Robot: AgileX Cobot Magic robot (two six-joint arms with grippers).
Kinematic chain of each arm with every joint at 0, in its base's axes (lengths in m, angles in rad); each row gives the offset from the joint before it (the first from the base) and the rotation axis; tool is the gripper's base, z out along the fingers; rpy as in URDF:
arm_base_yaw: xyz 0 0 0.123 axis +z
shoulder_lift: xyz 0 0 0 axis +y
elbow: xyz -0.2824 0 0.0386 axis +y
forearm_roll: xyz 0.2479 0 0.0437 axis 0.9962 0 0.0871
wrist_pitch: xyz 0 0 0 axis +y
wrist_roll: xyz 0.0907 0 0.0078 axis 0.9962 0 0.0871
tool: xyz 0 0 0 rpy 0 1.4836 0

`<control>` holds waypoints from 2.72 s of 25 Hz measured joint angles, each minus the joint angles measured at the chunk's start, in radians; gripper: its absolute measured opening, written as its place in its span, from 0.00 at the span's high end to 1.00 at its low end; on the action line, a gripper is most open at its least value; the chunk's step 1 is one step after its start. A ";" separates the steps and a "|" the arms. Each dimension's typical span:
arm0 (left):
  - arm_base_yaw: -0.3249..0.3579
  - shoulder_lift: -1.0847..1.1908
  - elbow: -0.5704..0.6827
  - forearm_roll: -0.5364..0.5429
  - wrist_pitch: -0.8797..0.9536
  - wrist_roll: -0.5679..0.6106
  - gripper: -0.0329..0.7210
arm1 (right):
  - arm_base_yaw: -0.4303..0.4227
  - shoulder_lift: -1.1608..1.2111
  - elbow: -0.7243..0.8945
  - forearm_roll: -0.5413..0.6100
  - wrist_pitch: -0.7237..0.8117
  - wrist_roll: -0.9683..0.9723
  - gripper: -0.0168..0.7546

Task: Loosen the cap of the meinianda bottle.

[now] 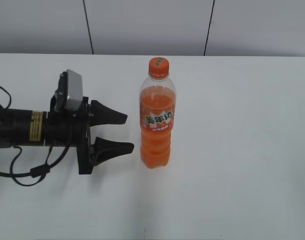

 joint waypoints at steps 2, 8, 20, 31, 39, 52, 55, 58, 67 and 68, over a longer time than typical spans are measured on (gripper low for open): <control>-0.014 0.012 -0.009 -0.005 0.003 0.000 0.27 | 0.000 0.000 0.000 0.001 0.000 0.000 0.36; -0.042 0.040 -0.037 -0.010 0.017 0.000 0.27 | 0.000 0.000 0.000 0.003 0.000 0.000 0.36; -0.132 0.091 -0.143 -0.013 0.045 -0.060 0.27 | 0.000 0.000 0.000 0.007 0.000 0.000 0.36; -0.179 0.131 -0.186 -0.049 0.050 -0.071 0.27 | 0.000 0.000 0.000 0.007 0.000 0.000 0.36; -0.179 0.131 -0.187 -0.062 0.061 -0.071 0.40 | 0.000 0.000 0.000 0.007 0.000 0.000 0.36; -0.179 0.131 -0.187 -0.062 0.061 -0.071 0.41 | 0.000 0.223 -0.068 0.007 0.000 0.025 0.36; -0.179 0.131 -0.187 -0.062 0.061 -0.071 0.41 | 0.000 0.343 -0.112 0.007 0.000 0.048 0.36; -0.179 0.131 -0.187 -0.062 0.060 -0.071 0.41 | 0.000 0.454 -0.160 0.010 -0.001 0.069 0.36; -0.179 0.131 -0.187 -0.062 0.059 -0.071 0.41 | 0.000 0.766 -0.320 0.014 0.059 0.099 0.44; -0.179 0.131 -0.187 -0.062 0.059 -0.071 0.41 | 0.000 0.804 -0.336 0.014 0.069 0.100 0.46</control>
